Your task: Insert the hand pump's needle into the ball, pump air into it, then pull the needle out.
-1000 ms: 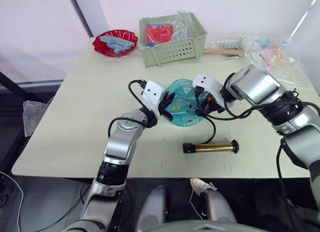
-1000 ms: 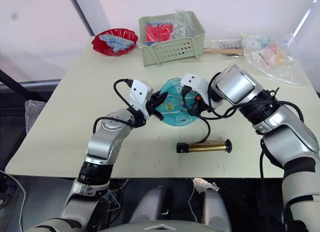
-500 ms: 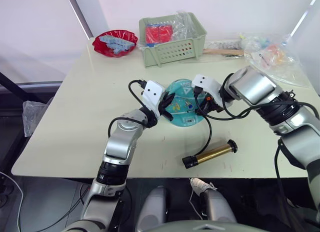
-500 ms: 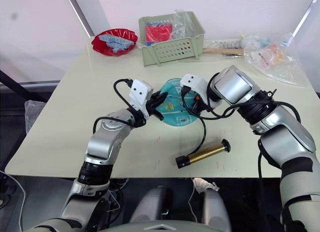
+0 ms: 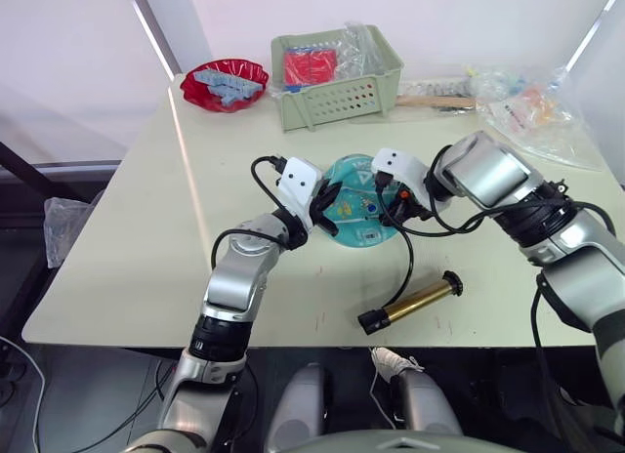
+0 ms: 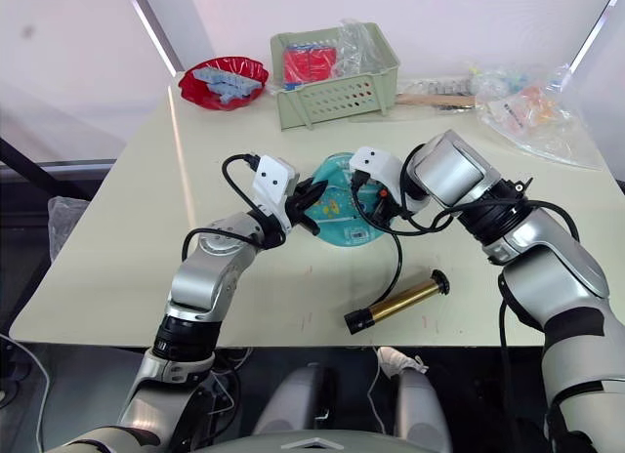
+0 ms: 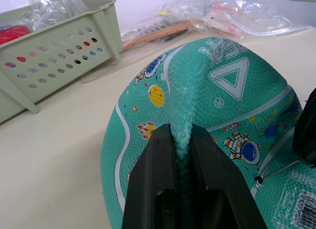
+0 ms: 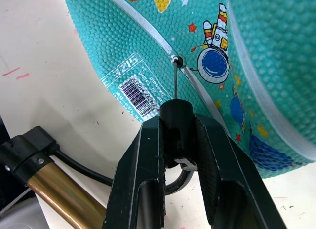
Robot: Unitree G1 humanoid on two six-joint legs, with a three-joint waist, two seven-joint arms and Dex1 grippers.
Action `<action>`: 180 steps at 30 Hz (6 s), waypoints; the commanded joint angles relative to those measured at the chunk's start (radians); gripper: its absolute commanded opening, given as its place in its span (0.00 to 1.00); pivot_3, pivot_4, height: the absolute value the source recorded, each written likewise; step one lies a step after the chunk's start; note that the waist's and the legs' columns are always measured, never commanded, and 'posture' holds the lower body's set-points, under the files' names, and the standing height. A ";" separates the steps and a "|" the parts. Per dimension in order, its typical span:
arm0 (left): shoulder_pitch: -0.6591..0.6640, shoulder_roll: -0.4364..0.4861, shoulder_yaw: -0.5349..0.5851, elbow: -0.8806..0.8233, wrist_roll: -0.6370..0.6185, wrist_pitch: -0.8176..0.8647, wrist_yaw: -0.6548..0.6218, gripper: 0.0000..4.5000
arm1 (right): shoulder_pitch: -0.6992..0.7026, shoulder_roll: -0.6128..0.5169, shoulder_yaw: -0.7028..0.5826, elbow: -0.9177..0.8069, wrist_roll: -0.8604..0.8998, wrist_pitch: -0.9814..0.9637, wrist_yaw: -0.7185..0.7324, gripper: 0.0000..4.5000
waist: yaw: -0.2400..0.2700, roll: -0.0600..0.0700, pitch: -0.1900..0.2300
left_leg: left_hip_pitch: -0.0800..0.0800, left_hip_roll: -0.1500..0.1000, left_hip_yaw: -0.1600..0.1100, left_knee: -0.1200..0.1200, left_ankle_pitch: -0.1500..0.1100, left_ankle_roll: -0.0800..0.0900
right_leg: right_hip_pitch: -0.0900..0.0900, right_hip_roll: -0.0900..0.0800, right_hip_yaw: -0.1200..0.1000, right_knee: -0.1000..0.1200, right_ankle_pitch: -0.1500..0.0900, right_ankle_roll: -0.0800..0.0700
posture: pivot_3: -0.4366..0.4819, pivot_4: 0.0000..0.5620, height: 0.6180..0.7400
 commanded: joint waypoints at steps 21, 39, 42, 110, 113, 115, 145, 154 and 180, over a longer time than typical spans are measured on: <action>0.020 -0.014 -0.028 0.015 0.000 -0.002 -0.003 0.01 | 0.031 0.019 0.022 0.034 -0.073 -0.019 0.006 0.07 | 0.000 0.000 0.000 | 0.000 0.000 0.000 0.002 0.000 0.000 | 0.001 0.000 0.000 0.001 0.000 0.000 | 0.48 0.27 0.97; 0.024 -0.033 -0.059 -0.001 -0.015 0.007 -0.026 0.01 | -0.003 0.087 0.007 0.007 -0.062 0.084 -0.008 0.07 | -0.001 0.000 -0.001 | 0.000 0.000 -0.001 0.003 0.000 0.000 | 0.001 0.000 0.000 0.001 0.001 0.000 | 0.48 0.27 0.97; 0.030 -0.034 -0.069 -0.009 -0.026 0.017 -0.044 0.01 | -0.017 0.120 -0.015 0.022 -0.053 0.114 -0.024 0.07 | -0.001 0.000 -0.001 | 0.000 0.000 -0.001 0.003 0.000 0.000 | 0.001 0.000 0.000 0.001 0.001 0.000 | 0.48 0.27 0.97; 0.064 -0.084 -0.056 0.015 -0.009 0.028 -0.057 0.01 | 0.062 0.343 0.023 0.181 -0.232 -0.157 -0.119 0.07 | -0.055 -0.004 -0.036 | 0.019 0.006 0.000 -0.010 -0.001 -0.001 | 0.009 -0.007 0.003 -0.003 -0.001 -0.008 | 0.48 0.27 0.97; 0.067 -0.084 -0.052 0.016 -0.008 0.027 -0.057 0.01 | 0.064 0.347 -0.019 0.190 -0.230 -0.155 -0.124 0.07 | -0.055 -0.004 -0.036 | 0.019 0.006 0.000 -0.011 -0.003 -0.005 | 0.009 -0.008 0.003 -0.004 -0.001 -0.008 | 0.48 0.27 0.97; 0.068 -0.085 -0.051 0.016 -0.007 0.027 -0.056 0.01 | 0.062 0.345 -0.035 0.190 -0.230 -0.153 -0.123 0.07 | -0.055 -0.004 -0.036 | 0.019 0.006 -0.001 -0.011 -0.003 -0.006 | 0.009 -0.009 0.003 -0.004 -0.001 -0.008 | 0.48 0.27 0.97; 0.055 -0.071 -0.043 0.074 0.006 -0.012 -0.074 0.00 | 0.151 -0.020 -0.156 -0.286 -0.088 -0.050 -0.007 0.57 | 0.007 0.010 -0.027 | -0.014 -0.003 -0.012 -0.017 -0.003 -0.005 | -0.008 -0.023 -0.011 -0.022 0.000 -0.007 | 0.48 0.27 0.97; 0.066 -0.063 -0.047 0.057 0.001 -0.005 -0.079 0.00 | 0.234 -0.081 -0.248 -0.425 -0.024 0.002 -0.069 0.57 | 0.009 0.011 -0.026 | -0.018 -0.005 -0.021 -0.015 0.000 0.000 | -0.006 -0.022 -0.020 -0.022 0.000 -0.007 | 0.48 0.27 0.97; 0.054 -0.056 -0.059 0.072 -0.005 -0.004 -0.084 0.00 | 0.413 0.055 -0.371 -0.460 0.027 0.002 -0.386 0.57 | 0.004 0.012 -0.025 | -0.014 -0.010 -0.025 -0.010 0.002 -0.002 | 0.002 -0.011 -0.028 -0.019 0.000 0.001 | 0.48 0.27 0.97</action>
